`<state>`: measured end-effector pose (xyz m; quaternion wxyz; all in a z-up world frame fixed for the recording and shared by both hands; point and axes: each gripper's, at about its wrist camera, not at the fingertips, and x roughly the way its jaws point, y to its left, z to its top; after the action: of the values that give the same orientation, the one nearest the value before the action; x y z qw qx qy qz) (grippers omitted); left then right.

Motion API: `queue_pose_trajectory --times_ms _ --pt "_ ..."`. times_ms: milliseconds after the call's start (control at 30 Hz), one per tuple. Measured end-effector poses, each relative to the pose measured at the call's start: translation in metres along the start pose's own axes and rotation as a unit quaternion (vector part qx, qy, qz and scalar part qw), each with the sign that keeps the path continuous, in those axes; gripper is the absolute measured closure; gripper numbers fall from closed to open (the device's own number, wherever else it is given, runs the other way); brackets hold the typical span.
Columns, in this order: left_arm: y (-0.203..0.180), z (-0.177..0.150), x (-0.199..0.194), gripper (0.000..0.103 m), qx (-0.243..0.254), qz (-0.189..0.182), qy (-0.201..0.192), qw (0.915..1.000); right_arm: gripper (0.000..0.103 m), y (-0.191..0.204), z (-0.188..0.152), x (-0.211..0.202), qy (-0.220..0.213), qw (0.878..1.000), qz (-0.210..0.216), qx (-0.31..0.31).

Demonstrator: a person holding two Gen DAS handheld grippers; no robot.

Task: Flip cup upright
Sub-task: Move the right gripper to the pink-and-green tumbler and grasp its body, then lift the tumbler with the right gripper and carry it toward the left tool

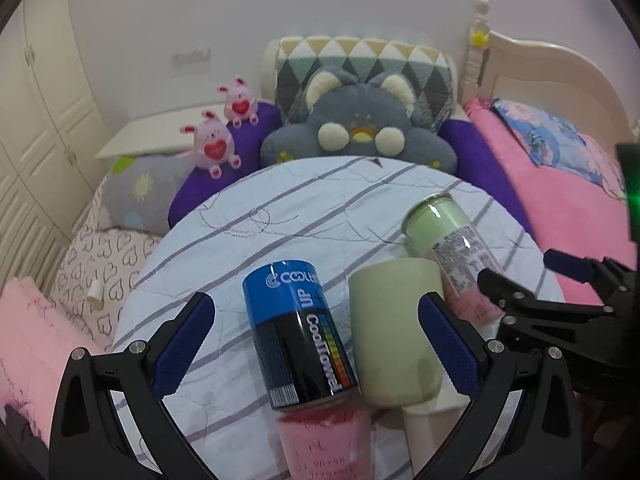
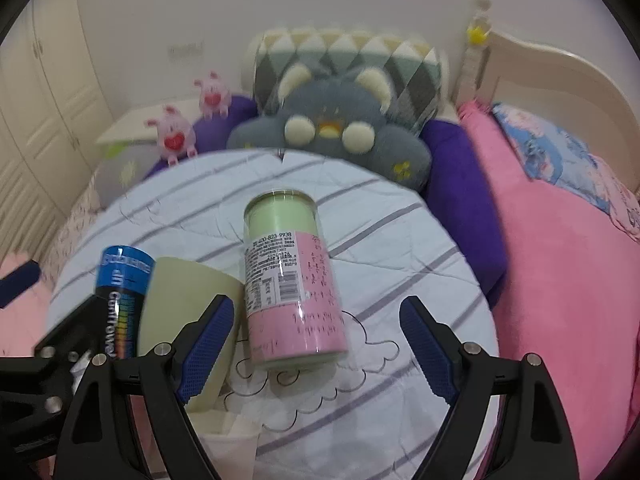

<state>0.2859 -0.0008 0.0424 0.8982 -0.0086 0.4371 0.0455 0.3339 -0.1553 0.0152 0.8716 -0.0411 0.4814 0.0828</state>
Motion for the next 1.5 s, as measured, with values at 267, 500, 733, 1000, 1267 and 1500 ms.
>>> queue_pose_trajectory --times_ms 267,500,733,1000,1267,1500 --pt "0.005 0.019 0.034 0.0 -0.008 0.022 0.048 0.9986 0.017 -0.001 0.02 0.041 0.077 0.997 0.032 -0.001" --pt "0.007 0.027 0.051 0.0 -0.013 0.024 0.077 0.9967 0.017 0.006 0.03 0.066 0.121 0.991 0.046 -0.015" --pt "0.011 0.031 0.056 0.0 -0.016 0.023 0.085 0.996 0.017 0.003 0.034 0.086 0.152 0.987 0.062 -0.001" --pt "0.01 0.032 0.055 0.0 -0.015 0.025 0.087 0.9958 0.033 0.001 0.037 0.084 0.145 0.987 0.068 0.011" --pt "0.011 0.029 0.043 0.0 -0.013 0.018 0.08 0.9966 0.033 -0.005 0.041 0.068 0.126 0.99 0.065 0.021" --pt "0.011 0.027 0.03 0.0 -0.012 0.013 0.075 0.997 0.033 -0.01 0.034 0.05 0.105 0.993 0.053 0.031"
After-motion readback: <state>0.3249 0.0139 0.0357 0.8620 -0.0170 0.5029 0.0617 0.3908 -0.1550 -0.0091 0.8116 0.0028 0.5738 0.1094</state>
